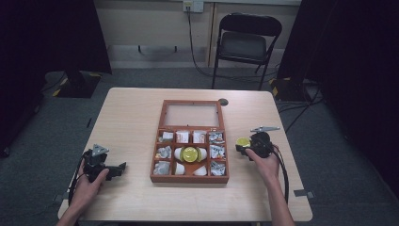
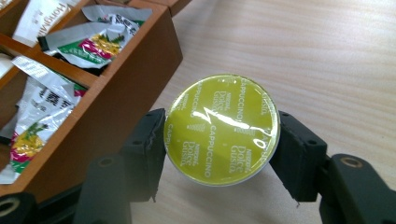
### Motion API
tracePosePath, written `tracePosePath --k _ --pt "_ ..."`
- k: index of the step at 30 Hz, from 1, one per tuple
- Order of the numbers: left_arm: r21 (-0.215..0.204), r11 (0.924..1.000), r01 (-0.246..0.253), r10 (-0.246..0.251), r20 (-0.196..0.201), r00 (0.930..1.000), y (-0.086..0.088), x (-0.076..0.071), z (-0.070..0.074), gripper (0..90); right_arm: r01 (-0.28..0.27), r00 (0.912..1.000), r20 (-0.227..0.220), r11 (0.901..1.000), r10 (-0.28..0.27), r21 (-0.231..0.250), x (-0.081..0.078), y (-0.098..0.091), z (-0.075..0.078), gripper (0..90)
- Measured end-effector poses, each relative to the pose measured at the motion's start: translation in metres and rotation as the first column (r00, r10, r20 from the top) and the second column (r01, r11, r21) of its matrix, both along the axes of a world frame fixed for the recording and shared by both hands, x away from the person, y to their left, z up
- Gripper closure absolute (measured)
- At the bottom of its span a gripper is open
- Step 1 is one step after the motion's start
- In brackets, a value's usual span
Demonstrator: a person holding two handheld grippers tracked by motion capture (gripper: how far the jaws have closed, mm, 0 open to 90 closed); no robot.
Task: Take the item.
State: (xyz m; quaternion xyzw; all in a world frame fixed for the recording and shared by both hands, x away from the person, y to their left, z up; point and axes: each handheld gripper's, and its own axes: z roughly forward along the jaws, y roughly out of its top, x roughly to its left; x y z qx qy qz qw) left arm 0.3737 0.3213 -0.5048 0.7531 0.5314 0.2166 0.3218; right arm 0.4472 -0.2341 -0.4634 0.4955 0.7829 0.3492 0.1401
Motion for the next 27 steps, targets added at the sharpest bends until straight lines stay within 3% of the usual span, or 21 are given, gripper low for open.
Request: tracePosePath --k 14,19,24,27 --pt "0.0 1.0 0.0 0.0 0.0 1.0 0.0 0.0 0.0 0.0 0.02 0.9995 -0.023 0.9995 -0.021 -0.023 0.004 0.0 -0.011 39.1" --pt "0.0 1.0 0.0 0.0 0.0 1.0 0.0 0.0 0.0 0.0 0.03 0.9991 -0.03 0.9987 -0.032 -0.042 0.004 0.002 -0.012 31.6" --pt "0.001 1.0 0.0 0.0 0.0 1.0 0.0 0.0 0.0 0.0 0.059 0.9981 -0.015 0.9981 -0.06 -0.016 0.001 -0.002 -0.007 21.1" --pt "0.0 1.0 0.0 0.0 0.0 1.0 0.0 0.0 0.0 0.0 0.062 0.998 -0.007 0.998 -0.062 -0.004 -0.003 -0.005 -0.002 20.7"
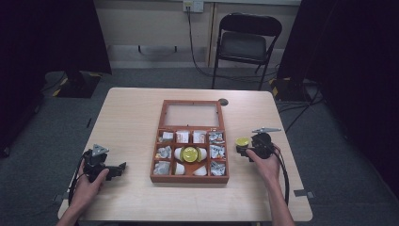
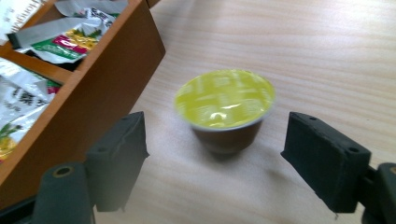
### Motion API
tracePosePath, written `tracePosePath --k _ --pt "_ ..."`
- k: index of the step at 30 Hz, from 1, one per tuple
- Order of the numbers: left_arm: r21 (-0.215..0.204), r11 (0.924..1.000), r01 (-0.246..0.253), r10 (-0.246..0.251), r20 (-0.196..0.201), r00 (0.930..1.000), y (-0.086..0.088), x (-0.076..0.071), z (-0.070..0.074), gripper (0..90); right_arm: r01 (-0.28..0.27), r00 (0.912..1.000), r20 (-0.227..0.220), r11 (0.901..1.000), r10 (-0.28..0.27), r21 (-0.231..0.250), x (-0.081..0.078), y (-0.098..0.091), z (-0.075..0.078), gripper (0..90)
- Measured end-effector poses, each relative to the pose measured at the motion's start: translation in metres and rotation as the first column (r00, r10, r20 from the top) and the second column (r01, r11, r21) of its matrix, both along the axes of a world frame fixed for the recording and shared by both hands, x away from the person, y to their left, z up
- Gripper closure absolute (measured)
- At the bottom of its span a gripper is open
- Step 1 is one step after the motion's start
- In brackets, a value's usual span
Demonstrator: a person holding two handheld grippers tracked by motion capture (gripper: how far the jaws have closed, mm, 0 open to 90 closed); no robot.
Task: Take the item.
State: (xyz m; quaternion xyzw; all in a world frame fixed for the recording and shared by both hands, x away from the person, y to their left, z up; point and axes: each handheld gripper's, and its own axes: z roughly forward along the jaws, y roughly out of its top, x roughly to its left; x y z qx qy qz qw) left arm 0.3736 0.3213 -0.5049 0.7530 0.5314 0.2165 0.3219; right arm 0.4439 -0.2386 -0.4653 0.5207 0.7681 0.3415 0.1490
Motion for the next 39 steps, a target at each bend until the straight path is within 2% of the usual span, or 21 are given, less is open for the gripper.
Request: tracePosePath --k 7,10,13,15,19,21,24,28,31,32,33,34,39 --pt "0.0 1.0 0.0 0.0 0.0 1.0 0.0 0.0 0.0 0.0 -0.005 1.0 0.003 1.0 0.005 0.007 -0.013 -0.006 0.008 18.0" --pt "0.0 1.0 0.0 0.0 0.0 1.0 0.0 0.0 0.0 0.0 -0.008 0.9995 0.03 0.9997 0.007 0.021 -0.023 -0.01 0.013 18.0" --pt "0.001 1.0 0.0 0.0 0.0 1.0 0.0 0.0 0.0 0.0 -0.005 0.9998 0.018 0.9993 0.004 0.038 -0.032 -0.014 0.01 17.9" --pt "0.0 1.0 0.0 0.0 0.0 1.0 0.0 0.0 0.0 0.0 0.0 0.9998 0.02 0.9999 -0.001 0.011 -0.038 -0.017 0.007 17.9" --pt "0.0 1.0 0.0 0.0 0.0 1.0 0.0 0.0 0.0 0.0 0.014 0.9991 0.039 0.9998 -0.013 -0.016 -0.049 -0.026 0.008 17.1" --pt "0.001 1.0 0.0 0.0 0.0 1.0 0.0 0.0 0.0 0.0 0.018 0.9993 0.033 0.9995 -0.018 -0.025 -0.054 -0.032 0.008 17.1" --pt "0.001 1.0 0.0 0.0 0.0 1.0 0.0 0.0 0.0 0.0 0.035 0.9992 0.02 0.9986 -0.034 -0.039 -0.062 -0.042 0.002 17.1" --pt "0.0 1.0 0.0 0.0 0.0 1.0 0.0 0.0 0.0 0.0 0.087 0.996 0.023 0.9954 -0.086 -0.04 -0.072 -0.055 -0.012 17.6" --pt "0.0 1.0 0.0 0.0 0.0 1.0 0.0 0.0 0.0 0.0 0.106 0.9944 0.011 0.9911 -0.105 -0.081 -0.073 -0.059 -0.021 17.5" --pt "0.0 1.0 0.0 0.0 0.0 1.0 0.0 0.0 0.0 0.0 0.106 0.9944 0.011 0.9911 -0.105 -0.081 -0.073 -0.059 -0.021 17.5" --pt "0.001 1.0 0.0 0.0 0.0 1.0 0.0 0.0 0.0 0.0 0.119 0.9927 0.035 0.9854 -0.115 -0.122 -0.075 -0.058 -0.025 16.4" --pt "0.001 1.0 0.001 -0.001 -0.001 1.0 0.0 0.0 0.0 0.0 0.124 0.992 0.04 0.9834 -0.12 -0.133 -0.075 -0.058 -0.026 15.5" --pt "0.001 1.0 0.002 -0.002 -0.002 1.0 0.0 0.0 0.0 0.0 0.15 0.9864 0.085 0.9817 -0.141 -0.117 -0.075 -0.058 -0.032 8.0"
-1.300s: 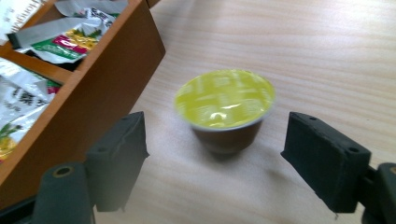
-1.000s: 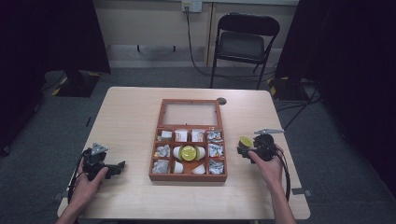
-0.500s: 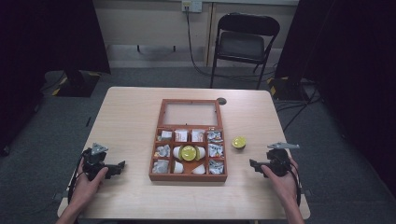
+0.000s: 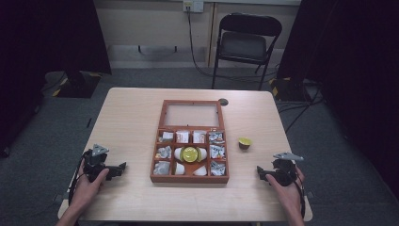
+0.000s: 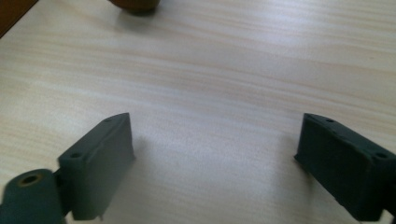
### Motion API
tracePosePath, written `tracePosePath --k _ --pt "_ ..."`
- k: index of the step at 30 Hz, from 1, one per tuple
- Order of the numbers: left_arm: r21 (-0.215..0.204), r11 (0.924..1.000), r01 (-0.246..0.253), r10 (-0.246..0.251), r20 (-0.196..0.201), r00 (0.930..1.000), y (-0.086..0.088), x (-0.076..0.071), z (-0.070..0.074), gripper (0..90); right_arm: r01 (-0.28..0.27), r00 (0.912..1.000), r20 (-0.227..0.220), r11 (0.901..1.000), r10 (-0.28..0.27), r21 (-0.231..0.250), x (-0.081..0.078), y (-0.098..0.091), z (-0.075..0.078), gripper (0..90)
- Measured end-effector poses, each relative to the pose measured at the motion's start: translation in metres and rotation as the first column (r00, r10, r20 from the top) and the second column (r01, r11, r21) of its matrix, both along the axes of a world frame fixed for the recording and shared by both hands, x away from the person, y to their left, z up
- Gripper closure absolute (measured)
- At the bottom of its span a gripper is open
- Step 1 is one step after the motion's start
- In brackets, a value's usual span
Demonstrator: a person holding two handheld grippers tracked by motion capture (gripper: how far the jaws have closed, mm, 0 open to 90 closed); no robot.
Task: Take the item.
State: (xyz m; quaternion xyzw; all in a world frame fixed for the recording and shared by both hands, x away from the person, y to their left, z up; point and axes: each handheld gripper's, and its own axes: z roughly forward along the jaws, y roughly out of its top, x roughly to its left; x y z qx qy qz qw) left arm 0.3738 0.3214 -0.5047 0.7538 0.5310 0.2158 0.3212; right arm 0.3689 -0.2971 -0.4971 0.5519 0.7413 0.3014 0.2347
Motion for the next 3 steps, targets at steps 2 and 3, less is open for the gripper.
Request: tracePosePath --k 2,3 --pt "-0.001 1.0 -0.002 0.002 0.002 1.0 -0.0001 0.0 -0.0002 0.0 0.005 0.9998 0.019 0.9999 -0.005 0.01 -0.0005 -0.0004 -0.0025 7.0" --pt "0.0 1.0 0.001 -0.001 -0.001 1.0 0.0001 0.0 0.0001 0.0 0.006 0.9998 0.019 0.9999 -0.006 0.01 -0.0005 -0.0003 -0.0026 7.0"
